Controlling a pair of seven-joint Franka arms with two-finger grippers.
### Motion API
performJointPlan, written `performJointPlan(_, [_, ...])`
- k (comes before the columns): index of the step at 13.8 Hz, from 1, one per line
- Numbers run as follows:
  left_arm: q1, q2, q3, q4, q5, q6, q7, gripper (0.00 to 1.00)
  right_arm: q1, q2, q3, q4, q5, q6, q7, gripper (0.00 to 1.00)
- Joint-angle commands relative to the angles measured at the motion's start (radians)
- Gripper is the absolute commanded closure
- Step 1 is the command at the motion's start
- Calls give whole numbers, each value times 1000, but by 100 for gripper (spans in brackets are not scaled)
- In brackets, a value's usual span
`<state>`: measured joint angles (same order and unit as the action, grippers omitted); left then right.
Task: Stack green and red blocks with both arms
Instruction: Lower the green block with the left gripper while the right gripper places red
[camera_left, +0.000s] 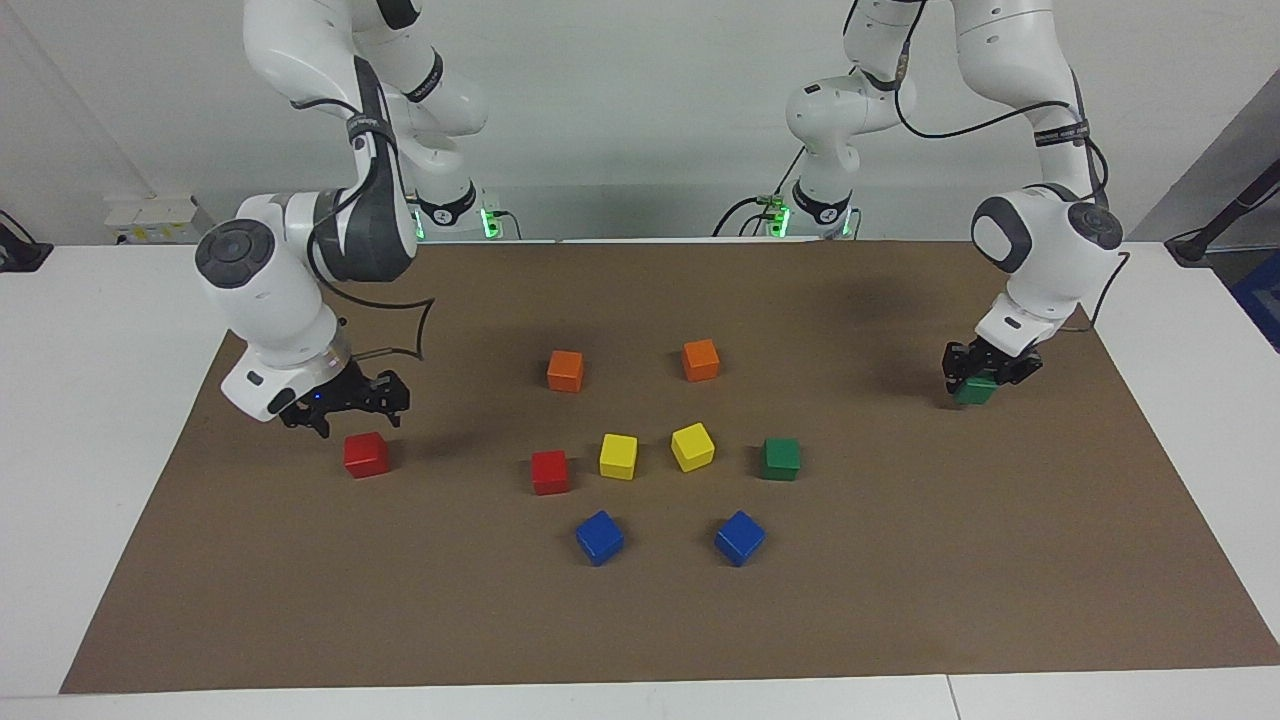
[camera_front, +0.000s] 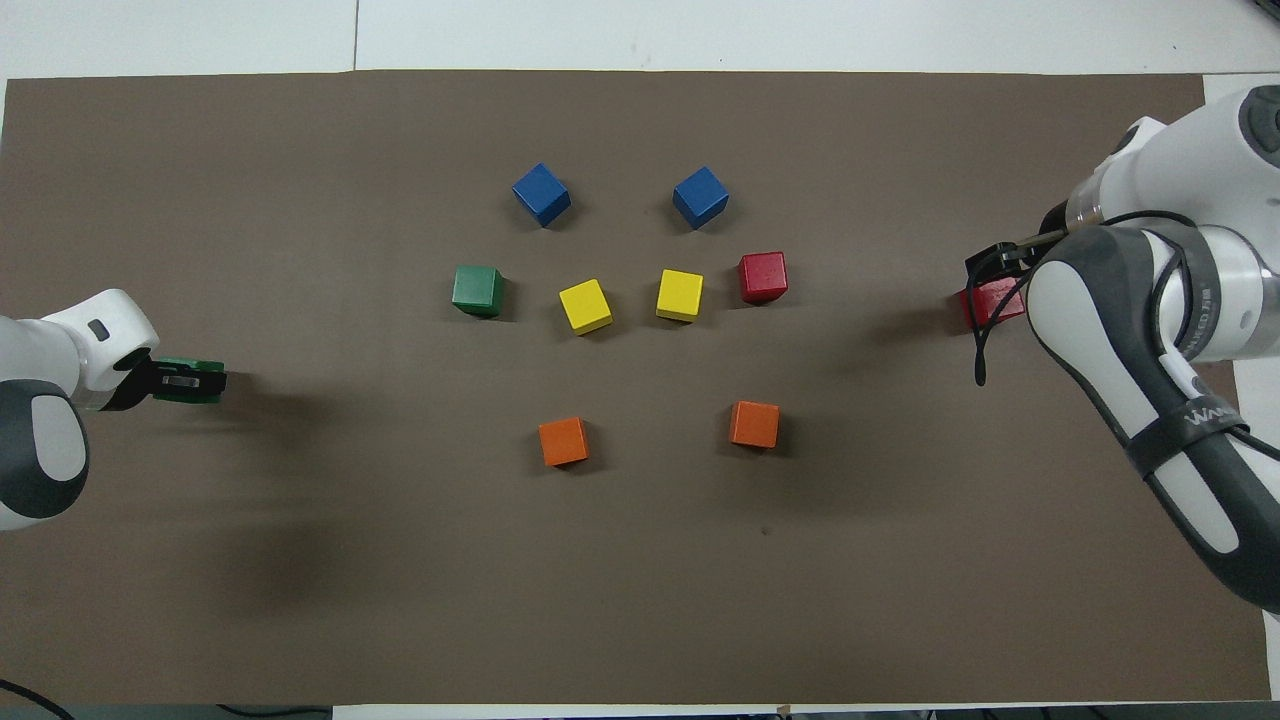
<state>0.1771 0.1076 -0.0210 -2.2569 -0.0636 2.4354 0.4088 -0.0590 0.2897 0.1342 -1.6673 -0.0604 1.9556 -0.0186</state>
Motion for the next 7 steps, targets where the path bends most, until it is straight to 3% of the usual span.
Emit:
performJointPlan(1, [-1,33,-1,-9,-2,57,12,100,104,63,2,66,-9,-12,165,0])
performJointPlan(5, [-8,63,1,0,-2,47,10,100,215,127,1,138,-10,-6,295,0])
performJointPlan(7, [-8,67,1,2,-2,42,10,100,243,146,1,138,-7,61,308,0])
